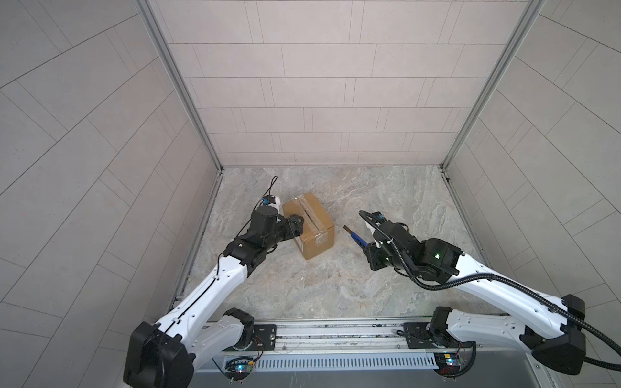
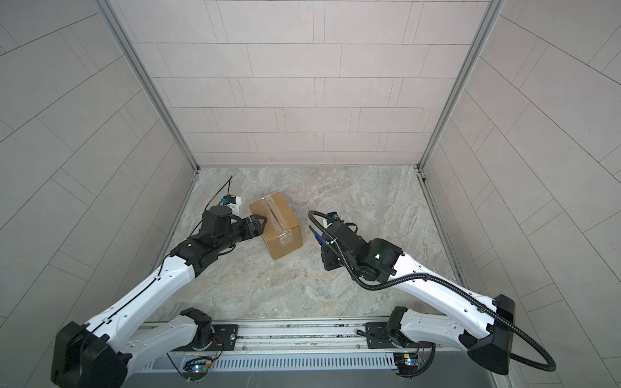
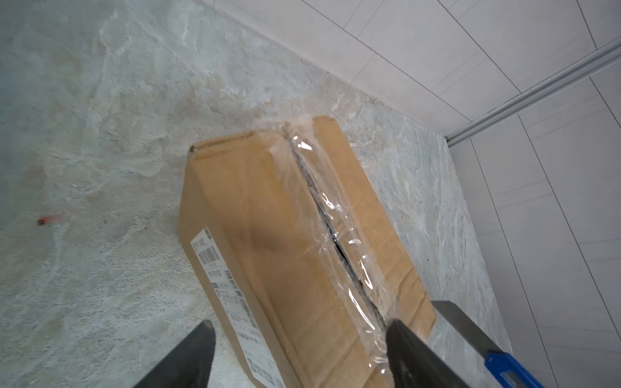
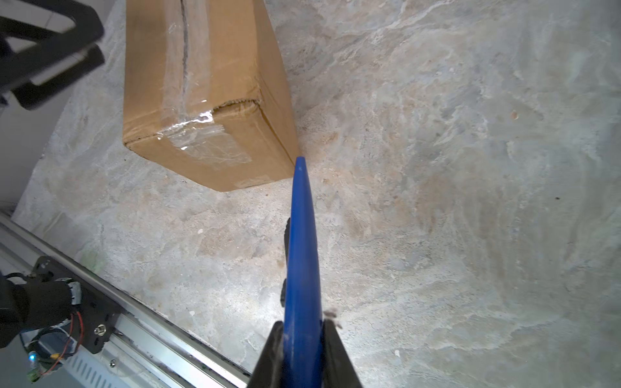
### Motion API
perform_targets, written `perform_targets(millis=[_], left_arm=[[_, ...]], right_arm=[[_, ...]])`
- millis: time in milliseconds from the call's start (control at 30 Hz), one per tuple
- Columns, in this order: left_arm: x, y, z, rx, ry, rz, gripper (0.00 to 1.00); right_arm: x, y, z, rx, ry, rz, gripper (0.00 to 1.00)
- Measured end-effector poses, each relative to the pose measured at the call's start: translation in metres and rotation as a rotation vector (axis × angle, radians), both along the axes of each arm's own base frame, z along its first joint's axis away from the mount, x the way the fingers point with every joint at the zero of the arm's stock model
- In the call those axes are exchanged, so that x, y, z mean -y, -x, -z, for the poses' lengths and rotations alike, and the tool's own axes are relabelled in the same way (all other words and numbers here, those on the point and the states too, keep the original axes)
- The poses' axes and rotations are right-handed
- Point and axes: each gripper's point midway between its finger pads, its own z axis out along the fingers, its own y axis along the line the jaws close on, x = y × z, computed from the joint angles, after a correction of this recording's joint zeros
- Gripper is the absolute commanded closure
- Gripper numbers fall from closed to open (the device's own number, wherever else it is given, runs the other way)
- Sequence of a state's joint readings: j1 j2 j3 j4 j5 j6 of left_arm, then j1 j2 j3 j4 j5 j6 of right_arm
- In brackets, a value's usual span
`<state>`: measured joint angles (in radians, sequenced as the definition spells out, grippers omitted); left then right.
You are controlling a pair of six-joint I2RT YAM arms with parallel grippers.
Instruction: Unpack the express box
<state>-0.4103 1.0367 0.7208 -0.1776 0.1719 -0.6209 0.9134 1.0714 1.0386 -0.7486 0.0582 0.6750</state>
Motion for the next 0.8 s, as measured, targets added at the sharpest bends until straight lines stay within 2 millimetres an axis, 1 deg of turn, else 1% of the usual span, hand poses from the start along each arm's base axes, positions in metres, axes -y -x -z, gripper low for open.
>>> perform_targets(millis=[67,133,233,267,367,567,800], left_arm=[[0.005,0.006,0.011,-0.021,0.017,0.023,0.17],[0.012,0.01,0.018,-0.031,0.032,0.045,0.17],[0.026,0.016,0.018,-0.03,0.058,0.079,0.17],[0.034,0.018,0.017,-0.026,0.067,0.098,0.17],[0.044,0.02,0.017,-0.02,0.082,0.113,0.18],[0.044,0.022,0.022,-0.024,0.095,0.093,0.18],[0.04,0.022,0.007,0.035,0.091,0.08,0.17]], right_arm=[[-0.006,0.0,-0.003,-0.001,-0.034,-0.009,1.0],[-0.012,0.0,-0.005,0.0,-0.061,-0.019,1.0],[-0.019,0.0,-0.007,-0.002,-0.093,-0.039,1.0],[-0.021,0.0,-0.008,-0.002,-0.102,-0.044,1.0],[-0.021,-0.002,-0.007,-0.003,-0.104,-0.035,1.0],[-0.016,0.002,-0.005,0.0,-0.127,-0.026,1.0],[-0.008,0.015,-0.009,0.019,-0.234,-0.025,1.0]])
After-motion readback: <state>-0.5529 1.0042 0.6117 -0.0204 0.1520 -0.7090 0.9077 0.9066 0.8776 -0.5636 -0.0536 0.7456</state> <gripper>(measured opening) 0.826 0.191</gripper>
